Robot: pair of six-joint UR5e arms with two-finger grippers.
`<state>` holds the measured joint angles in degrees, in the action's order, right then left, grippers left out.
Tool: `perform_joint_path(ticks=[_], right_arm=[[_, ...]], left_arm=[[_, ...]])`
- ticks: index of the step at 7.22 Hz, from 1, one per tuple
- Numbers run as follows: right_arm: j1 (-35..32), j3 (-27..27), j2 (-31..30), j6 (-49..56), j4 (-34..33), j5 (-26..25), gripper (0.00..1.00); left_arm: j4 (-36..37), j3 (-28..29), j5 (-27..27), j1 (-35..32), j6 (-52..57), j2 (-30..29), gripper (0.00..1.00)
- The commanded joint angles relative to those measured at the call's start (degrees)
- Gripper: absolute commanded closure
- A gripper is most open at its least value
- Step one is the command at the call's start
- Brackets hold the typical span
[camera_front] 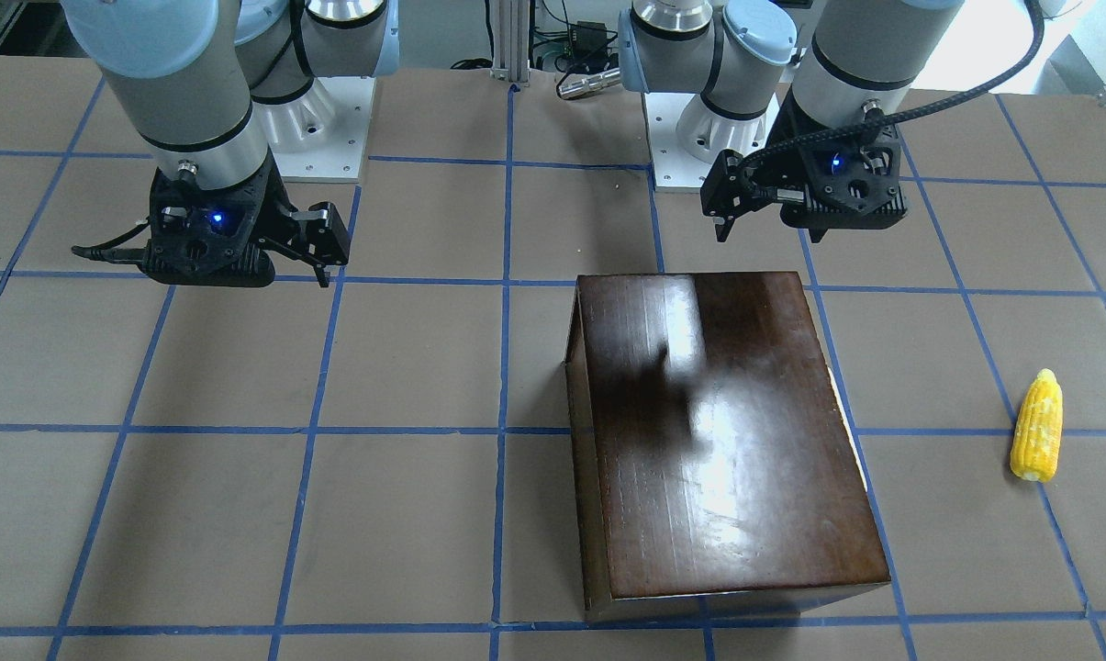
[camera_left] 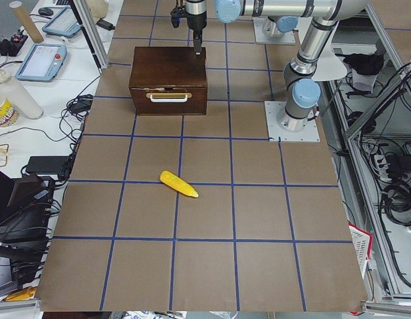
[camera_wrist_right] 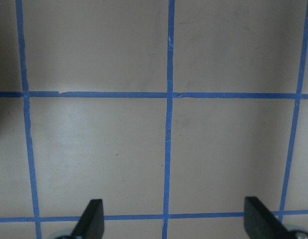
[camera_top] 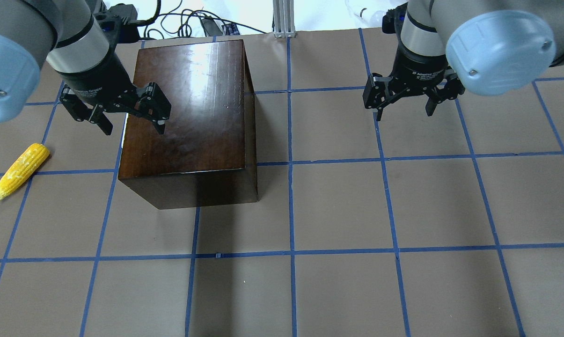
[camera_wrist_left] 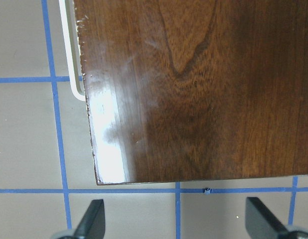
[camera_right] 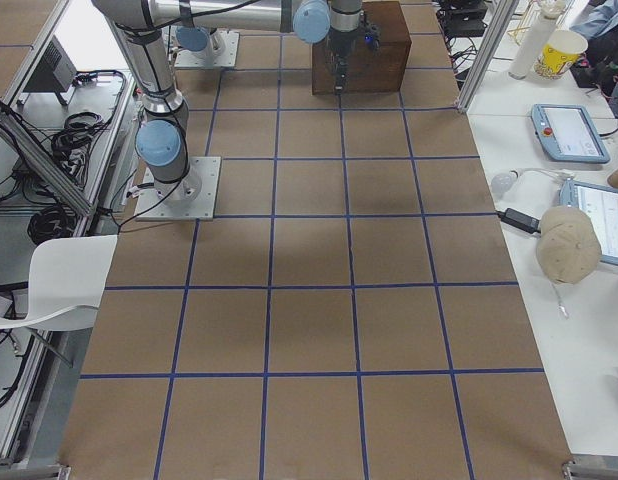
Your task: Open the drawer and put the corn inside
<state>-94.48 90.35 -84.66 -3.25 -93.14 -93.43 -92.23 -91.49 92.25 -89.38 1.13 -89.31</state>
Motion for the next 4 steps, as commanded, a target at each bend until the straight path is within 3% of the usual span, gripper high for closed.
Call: perform_joint_path(ticks=[1,4], right_arm=[[0.0,0.0,0.02,0.0,0.06,0.0,0.0],[0.0,0.0,0.02,0.0,-0.03,0.0,0.0]], left_arm=[[0.21,0.0,-0.14,0.0,0.19,-0.08,0.0],[-0.22,0.87,-0.4,0.7,0.19,0.36,0.0]])
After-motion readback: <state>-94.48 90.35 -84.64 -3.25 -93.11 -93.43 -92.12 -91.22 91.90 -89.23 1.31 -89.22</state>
